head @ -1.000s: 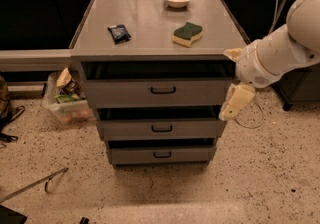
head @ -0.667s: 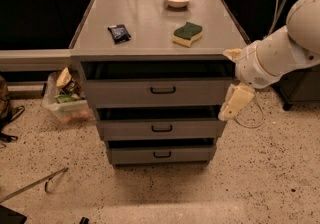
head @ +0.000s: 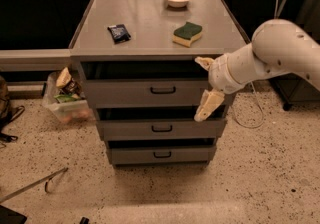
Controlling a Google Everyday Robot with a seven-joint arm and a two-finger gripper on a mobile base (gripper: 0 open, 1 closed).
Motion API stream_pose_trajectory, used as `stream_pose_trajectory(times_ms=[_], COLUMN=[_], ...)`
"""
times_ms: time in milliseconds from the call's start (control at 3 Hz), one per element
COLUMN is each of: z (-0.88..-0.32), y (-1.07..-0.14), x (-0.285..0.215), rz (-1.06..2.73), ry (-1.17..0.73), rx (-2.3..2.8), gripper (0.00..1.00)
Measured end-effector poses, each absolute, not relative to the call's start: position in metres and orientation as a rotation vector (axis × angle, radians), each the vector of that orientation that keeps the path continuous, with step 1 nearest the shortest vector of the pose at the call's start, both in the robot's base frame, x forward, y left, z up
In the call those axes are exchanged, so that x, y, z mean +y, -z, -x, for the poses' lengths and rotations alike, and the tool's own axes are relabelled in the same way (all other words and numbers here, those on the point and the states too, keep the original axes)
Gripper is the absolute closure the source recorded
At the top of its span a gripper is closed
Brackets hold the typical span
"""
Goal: Open top drawer
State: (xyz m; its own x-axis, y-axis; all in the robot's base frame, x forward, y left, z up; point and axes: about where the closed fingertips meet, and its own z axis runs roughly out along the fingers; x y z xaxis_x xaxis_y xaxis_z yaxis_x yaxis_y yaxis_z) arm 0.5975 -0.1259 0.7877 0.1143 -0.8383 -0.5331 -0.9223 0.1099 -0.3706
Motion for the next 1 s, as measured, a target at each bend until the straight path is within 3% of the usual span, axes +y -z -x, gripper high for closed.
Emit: stream_pose_trajectory(times_ms=[333,1000], z=[-0.615,-0.655], y=[-0.754,-0.704], x=[-0.095,-0.086], rz=[1.779,1.771], ry=[-0.205,-0.118], rx=[1.648,1.712], gripper=[0.00,0.00])
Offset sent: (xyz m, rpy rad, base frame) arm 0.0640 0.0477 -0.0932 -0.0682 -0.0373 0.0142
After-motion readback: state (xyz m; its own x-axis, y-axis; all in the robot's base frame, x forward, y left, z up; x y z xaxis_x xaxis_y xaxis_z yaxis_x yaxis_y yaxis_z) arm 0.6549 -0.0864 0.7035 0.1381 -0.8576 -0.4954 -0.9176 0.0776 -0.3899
